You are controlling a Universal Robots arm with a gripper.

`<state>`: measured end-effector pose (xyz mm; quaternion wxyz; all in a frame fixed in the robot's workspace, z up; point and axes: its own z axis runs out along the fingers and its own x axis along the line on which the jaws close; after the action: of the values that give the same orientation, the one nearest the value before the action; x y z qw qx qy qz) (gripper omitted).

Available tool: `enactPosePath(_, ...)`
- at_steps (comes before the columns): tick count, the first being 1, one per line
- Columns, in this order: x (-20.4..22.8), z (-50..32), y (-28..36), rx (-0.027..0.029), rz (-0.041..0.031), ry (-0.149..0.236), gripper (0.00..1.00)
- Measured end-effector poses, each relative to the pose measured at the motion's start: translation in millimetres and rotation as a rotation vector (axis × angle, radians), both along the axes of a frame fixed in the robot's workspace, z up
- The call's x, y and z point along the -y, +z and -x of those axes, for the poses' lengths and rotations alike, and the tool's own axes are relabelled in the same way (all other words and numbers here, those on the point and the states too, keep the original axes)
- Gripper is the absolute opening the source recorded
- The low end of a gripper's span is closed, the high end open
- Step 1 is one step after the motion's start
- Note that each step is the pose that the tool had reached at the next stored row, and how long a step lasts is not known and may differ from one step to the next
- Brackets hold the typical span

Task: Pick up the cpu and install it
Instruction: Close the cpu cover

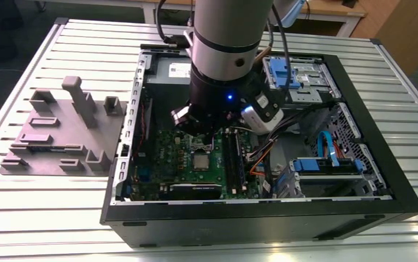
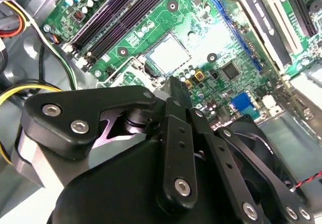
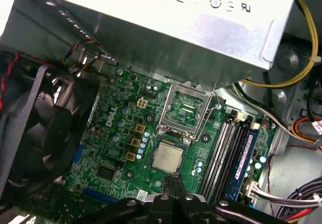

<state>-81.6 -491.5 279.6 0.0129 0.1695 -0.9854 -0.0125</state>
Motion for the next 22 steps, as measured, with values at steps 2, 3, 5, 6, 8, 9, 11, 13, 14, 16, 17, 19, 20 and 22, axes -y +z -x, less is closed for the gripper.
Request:
enactPosePath(2,0.0,0.0,0.0,0.0,0.0,0.013,0.1)
enactPosePath(3,0.0,0.0,0.0,0.0,0.0,0.018,0.1)
enactPosePath(5,0.0,0.0,0.0,0.0,0.0,0.025,0.1)
enactPosePath(6,0.0,0.0,0.0,0.0,0.0001,0.028,0.1)
enactPosePath(8,0.0,0.0,0.0,0.0,0.0,0.033,0.1)
enactPosePath(9,0.0,0.0,0.0,0.0,0.0,0.036,0.1)
enactPosePath(11,0.0,0.0,0.0,0.0,0.0,0.042,0.1)
enactPosePath(13,0.0,0.0,0.0,0.0,0.0,0.049,0.1)
enactPosePath(14,0.0,0.0,0.0,0.0,0.0,0.052,0.1)
enactPosePath(16,0.0,0.0,0.0,0.0,0.0,0.059,0.1)
enactPosePath(17,0.0,0.0,0.0,0.0,0.0,0.062,0.1)
enactPosePath(19,0.0,0.0,0.0,0.0,0.0,0.068,0.1)
enactPosePath(20,0.0,0.0,0.0,0.0,0.0,0.071,0.1)
enactPosePath(22,0.0,0.0,0.0,0.0,0.0,0.077,0.1)
